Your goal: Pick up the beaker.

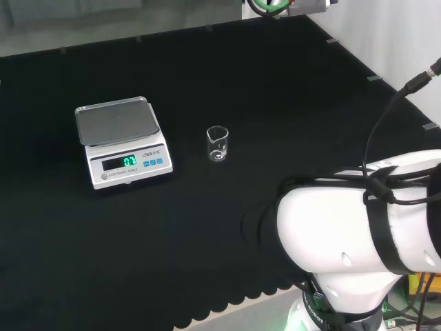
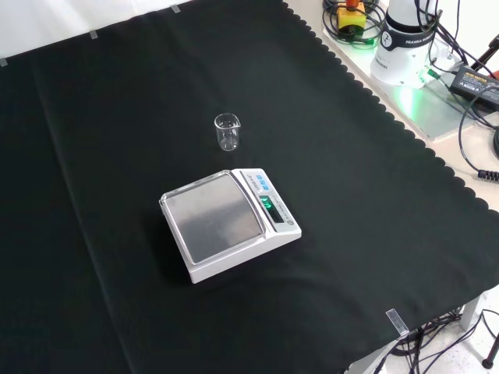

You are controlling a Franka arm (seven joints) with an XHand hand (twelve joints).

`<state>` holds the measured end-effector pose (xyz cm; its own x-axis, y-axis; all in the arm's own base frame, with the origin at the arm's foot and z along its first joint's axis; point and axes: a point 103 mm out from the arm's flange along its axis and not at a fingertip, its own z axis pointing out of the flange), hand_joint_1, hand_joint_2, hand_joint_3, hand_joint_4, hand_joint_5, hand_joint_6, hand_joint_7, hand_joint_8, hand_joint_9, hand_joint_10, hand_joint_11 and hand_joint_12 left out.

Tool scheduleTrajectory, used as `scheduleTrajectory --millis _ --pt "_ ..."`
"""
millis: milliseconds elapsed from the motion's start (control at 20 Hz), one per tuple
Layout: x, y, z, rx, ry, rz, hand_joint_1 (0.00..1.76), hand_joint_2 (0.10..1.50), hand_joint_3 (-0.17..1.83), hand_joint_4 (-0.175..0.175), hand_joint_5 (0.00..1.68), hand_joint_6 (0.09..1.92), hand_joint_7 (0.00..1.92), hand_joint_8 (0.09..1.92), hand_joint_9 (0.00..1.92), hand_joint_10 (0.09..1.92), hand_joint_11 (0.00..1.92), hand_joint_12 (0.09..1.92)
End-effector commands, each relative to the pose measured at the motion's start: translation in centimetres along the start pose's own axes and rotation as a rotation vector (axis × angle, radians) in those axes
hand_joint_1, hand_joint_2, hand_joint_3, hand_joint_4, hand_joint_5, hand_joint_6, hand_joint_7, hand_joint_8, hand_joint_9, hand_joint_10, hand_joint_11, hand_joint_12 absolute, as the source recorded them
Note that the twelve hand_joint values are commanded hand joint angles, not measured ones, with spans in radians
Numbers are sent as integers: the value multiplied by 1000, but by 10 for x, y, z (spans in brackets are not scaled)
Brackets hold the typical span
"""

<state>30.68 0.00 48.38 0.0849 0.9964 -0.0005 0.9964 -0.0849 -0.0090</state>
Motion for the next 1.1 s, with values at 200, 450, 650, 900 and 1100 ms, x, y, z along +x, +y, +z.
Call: scheduleTrajectory --millis 200,450,650,900,1100 --pt "-3 0 2 -34 -24 -9 8 1006 186 -18 13 87 6 236 7 464 6 1429" --pt "-6 1 6 -57 -26 -2 0 1004 196 -21 18 87 0 295 0 529 0 1446" --pt "-3 9 22 -80 -25 -3 0 997 205 -24 45 87 0 400 0 646 0 1486" --pt "-1 33 62 -56 5 -1 0 987 216 -25 85 87 0 519 28 764 1 1530" --pt "0 59 104 -31 69 -14 0 981 218 -26 103 87 0 557 52 796 6 1538"
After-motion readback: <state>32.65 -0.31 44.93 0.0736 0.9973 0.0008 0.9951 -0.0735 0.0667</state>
